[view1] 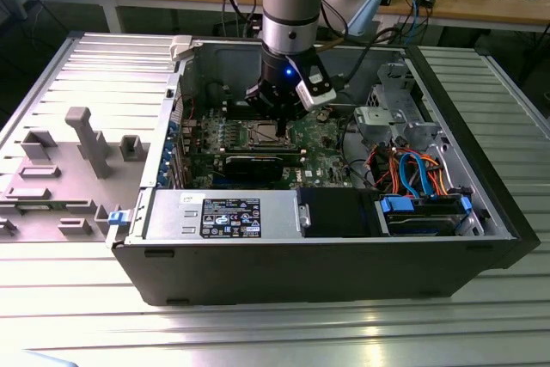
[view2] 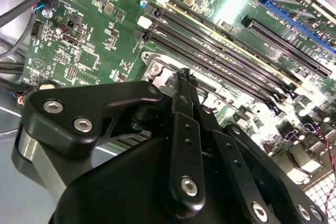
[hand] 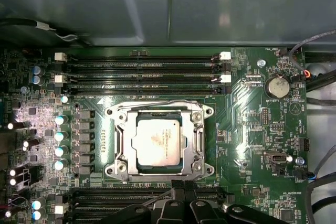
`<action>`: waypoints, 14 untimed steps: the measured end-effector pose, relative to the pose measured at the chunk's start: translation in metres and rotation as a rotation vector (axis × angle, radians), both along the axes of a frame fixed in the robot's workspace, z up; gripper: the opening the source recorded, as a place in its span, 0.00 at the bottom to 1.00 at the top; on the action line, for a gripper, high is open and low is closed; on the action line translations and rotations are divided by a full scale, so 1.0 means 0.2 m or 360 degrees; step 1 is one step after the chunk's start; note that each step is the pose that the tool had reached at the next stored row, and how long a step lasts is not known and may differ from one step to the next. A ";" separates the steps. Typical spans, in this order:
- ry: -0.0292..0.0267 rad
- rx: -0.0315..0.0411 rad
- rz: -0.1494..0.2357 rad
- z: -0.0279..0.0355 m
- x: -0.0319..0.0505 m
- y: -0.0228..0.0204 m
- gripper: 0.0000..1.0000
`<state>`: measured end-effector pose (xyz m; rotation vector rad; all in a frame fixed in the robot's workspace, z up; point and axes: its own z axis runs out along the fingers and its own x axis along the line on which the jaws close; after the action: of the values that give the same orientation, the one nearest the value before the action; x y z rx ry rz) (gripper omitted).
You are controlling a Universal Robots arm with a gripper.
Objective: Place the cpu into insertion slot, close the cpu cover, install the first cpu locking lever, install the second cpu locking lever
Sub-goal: 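Install the second cpu locking lever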
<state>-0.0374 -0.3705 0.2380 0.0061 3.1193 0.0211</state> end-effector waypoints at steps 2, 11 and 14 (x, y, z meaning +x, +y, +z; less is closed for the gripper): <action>0.00002 0.0019 0.0000 0.001 -0.001 -0.001 0.11; 0.00049 0.0059 0.0000 -0.011 -0.054 -0.052 0.11; 0.00059 0.0059 0.0000 -0.015 -0.087 -0.064 0.11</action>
<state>-0.0547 -0.3834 0.2349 0.0067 3.1221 0.0788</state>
